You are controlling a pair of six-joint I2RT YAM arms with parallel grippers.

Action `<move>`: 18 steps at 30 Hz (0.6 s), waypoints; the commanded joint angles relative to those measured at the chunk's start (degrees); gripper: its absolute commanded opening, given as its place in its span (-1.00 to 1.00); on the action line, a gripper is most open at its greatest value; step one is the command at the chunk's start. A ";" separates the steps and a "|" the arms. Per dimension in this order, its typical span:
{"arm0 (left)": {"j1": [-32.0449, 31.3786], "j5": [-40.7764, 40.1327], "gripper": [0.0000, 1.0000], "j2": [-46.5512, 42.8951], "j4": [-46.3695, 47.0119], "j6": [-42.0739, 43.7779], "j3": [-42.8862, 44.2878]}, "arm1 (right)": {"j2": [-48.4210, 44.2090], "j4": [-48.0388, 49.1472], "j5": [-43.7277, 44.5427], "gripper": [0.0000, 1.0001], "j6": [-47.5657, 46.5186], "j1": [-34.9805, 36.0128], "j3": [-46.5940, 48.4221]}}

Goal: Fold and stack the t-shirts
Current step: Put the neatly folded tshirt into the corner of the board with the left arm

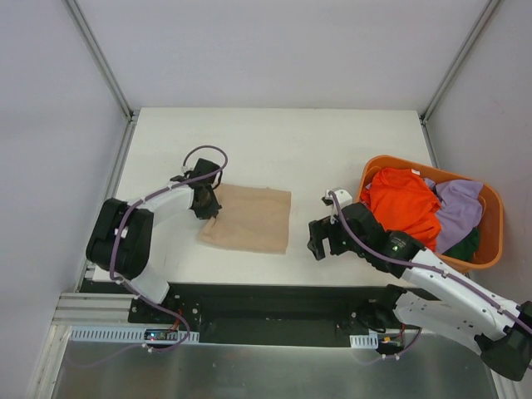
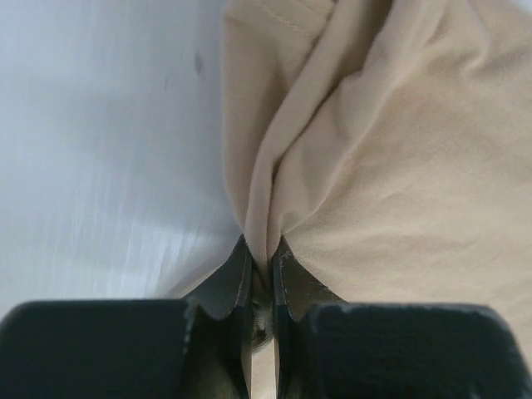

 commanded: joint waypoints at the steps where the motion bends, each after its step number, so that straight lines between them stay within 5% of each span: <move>1: 0.70 -11.25 -1.00 7.28 -0.47 5.43 11.07 | 0.31 1.90 3.31 0.91 -2.87 0.23 1.87; 13: 11.67 -26.64 -1.00 32.76 -9.44 23.97 50.80 | 0.48 0.15 6.39 0.91 -6.74 -0.30 2.04; 18: 18.96 -24.55 -1.00 39.36 -10.40 33.20 64.77 | 1.71 0.41 6.75 0.91 -6.30 -0.48 0.99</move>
